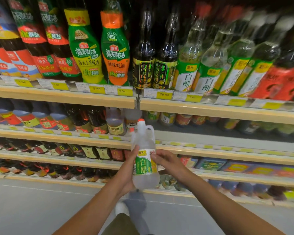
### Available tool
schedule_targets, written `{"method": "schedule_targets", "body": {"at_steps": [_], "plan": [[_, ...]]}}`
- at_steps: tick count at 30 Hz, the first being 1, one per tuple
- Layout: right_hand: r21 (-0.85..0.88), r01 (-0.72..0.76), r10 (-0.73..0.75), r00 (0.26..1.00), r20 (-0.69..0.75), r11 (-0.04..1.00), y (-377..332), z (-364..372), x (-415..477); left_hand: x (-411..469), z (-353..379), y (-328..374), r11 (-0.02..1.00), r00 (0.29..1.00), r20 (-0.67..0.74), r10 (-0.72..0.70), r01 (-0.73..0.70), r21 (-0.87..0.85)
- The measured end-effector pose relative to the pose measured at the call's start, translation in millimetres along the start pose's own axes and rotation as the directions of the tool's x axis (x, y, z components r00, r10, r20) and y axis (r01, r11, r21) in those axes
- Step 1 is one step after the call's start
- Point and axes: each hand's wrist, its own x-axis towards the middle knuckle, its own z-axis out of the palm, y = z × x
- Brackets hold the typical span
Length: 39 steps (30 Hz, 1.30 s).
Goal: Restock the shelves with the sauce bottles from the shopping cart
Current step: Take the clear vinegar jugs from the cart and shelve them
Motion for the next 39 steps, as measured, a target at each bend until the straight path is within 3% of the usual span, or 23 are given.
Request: {"method": "schedule_targets", "body": {"at_steps": [9, 15, 19, 23, 27, 32, 35, 39], "plan": [[0.057, 0.004, -0.005, 1.000, 0.031, 0.998, -0.5, -13.2, -3.3, 30.8, 16.1, 4.9, 0.995, 1.000, -0.029, 0.010, -0.007, 0.098], [0.061, 0.007, -0.002, 0.997, -0.079, 0.998, -7.9, -17.9, 33.8, 74.3, 11.0, 22.0, 0.949, 0.958, -0.239, 0.159, -0.082, 0.304], [0.063, 0.024, -0.017, 0.995, -0.102, 0.998, -19.1, -24.4, 68.5, 112.3, -1.0, 38.4, 0.922, 0.947, -0.229, 0.225, -0.131, 0.365], [0.002, 0.059, -0.058, 0.992, -0.109, 0.998, -25.3, -34.2, 106.9, 128.7, 9.6, 72.6, 0.868, 0.915, -0.244, 0.323, -0.183, 0.461], [-0.127, 0.078, -0.100, 0.980, -0.175, 0.989, -35.3, -45.2, 136.8, 143.6, 11.9, 93.6, 0.764, 0.896, -0.270, 0.352, -0.109, 0.636], [-0.276, 0.046, -0.102, 0.976, -0.193, 0.960, -28.6, -56.0, 161.6, 165.1, -2.0, 93.1, 0.784, 0.913, -0.261, 0.312, -0.093, 0.614], [-0.317, 0.184, -0.247, 0.954, -0.171, 0.930, -16.9, -52.9, 167.3, 176.0, -14.3, 85.3, 0.734, 0.917, -0.211, 0.339, -0.118, 0.668], [-0.378, 0.215, -0.287, 0.947, -0.145, 0.901, 9.7, -54.1, 173.8, 164.9, -12.7, 77.3, 0.693, 0.923, -0.157, 0.351, -0.142, 0.707]]}}
